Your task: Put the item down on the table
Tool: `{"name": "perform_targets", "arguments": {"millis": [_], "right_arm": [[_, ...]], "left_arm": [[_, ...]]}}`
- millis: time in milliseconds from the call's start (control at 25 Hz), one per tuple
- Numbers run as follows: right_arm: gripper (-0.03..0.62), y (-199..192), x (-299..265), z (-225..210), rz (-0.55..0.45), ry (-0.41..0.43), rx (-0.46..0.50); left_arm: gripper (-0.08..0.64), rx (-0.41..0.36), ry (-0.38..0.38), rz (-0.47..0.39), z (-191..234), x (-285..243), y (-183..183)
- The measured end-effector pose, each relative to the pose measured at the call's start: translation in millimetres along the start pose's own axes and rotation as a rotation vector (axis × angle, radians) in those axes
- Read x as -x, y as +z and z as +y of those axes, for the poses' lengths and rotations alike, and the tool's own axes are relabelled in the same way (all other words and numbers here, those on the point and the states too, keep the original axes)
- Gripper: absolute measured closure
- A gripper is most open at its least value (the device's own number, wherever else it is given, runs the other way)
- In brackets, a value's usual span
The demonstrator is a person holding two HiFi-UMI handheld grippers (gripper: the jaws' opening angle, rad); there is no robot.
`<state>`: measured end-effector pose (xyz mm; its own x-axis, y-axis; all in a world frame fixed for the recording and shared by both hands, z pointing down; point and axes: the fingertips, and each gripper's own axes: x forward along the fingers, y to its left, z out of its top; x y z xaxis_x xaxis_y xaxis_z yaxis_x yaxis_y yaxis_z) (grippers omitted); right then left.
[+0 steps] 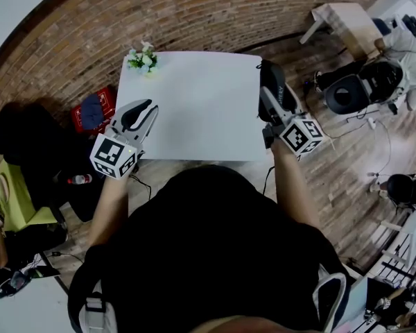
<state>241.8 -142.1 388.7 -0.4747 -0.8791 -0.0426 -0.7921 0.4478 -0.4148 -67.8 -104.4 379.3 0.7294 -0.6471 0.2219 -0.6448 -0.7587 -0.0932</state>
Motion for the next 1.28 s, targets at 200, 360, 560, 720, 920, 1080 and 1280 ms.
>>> {"name": "perform_targets", "arguments": {"millis": [200, 360, 560, 720, 920, 1080, 1280], "right_arm": [[0.251, 0, 2, -7, -0.001, 0.000, -0.010], [0.250, 2, 2, -5, 0.004, 0.003, 0.002], [0.252, 1, 3, -6, 0.008, 0.003, -0.007], [0.252, 0, 1, -6, 0.011, 0.010, -0.011], [0.251, -3, 0, -1, 0.009, 0.017, -0.023], [0.250, -7, -1, 3, 0.019, 0.024, -0.028], [0.251, -9, -3, 6, 0.025, 0.034, -0.029]], "left_arm": [[0.477, -0.002, -0.005, 0.003, -4, -6, 4], [0.477, 0.001, -0.012, 0.005, -6, -9, 3], [0.477, 0.003, -0.014, 0.003, -8, -12, 4], [0.477, 0.007, -0.018, 0.003, -10, -13, 3], [0.477, 0.004, -0.020, 0.006, -13, -10, 3], [0.477, 0.007, -0.009, 0.008, -10, -3, 2], [0.477, 0.015, -0.002, 0.017, -8, 3, -3]]}}
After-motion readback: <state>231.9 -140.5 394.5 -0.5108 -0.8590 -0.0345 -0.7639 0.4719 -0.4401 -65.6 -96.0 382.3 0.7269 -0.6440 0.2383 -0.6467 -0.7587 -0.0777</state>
